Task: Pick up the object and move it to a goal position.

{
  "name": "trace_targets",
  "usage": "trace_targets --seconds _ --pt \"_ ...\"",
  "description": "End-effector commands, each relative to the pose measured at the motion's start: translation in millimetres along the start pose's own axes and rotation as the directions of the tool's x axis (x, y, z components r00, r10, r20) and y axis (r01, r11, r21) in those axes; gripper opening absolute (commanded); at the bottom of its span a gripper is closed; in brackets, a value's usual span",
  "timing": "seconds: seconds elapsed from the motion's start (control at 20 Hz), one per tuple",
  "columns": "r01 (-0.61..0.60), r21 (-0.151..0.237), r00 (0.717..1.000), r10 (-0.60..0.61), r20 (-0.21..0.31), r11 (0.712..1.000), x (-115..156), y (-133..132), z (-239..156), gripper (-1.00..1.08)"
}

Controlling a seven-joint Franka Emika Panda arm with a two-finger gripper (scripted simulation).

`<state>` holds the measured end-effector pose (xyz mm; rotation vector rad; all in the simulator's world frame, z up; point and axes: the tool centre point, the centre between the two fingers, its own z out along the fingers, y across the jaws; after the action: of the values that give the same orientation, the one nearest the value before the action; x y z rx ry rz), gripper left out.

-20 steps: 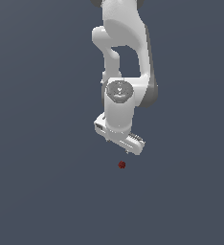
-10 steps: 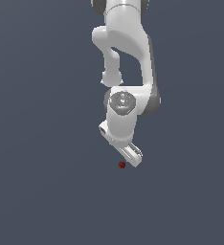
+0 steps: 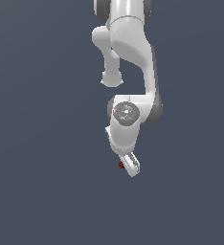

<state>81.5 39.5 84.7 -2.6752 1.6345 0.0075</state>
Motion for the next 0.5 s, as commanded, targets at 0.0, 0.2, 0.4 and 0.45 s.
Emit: trace_targets --seconds 0.0,0.2,0.4,0.45 --pt "-0.056 -0.001 0.998 0.056 -0.002 0.998 0 -4 5 1.00" --pt "-0.122 -0.001 0.992 0.122 -0.005 0.993 0 -9 11 1.00" --pt "-0.168 -0.002 0.986 0.168 -0.007 0.986 -1 -12 15 1.00" --pt "-0.176 -0.002 0.984 0.176 -0.007 0.984 -1 -12 16 1.00"
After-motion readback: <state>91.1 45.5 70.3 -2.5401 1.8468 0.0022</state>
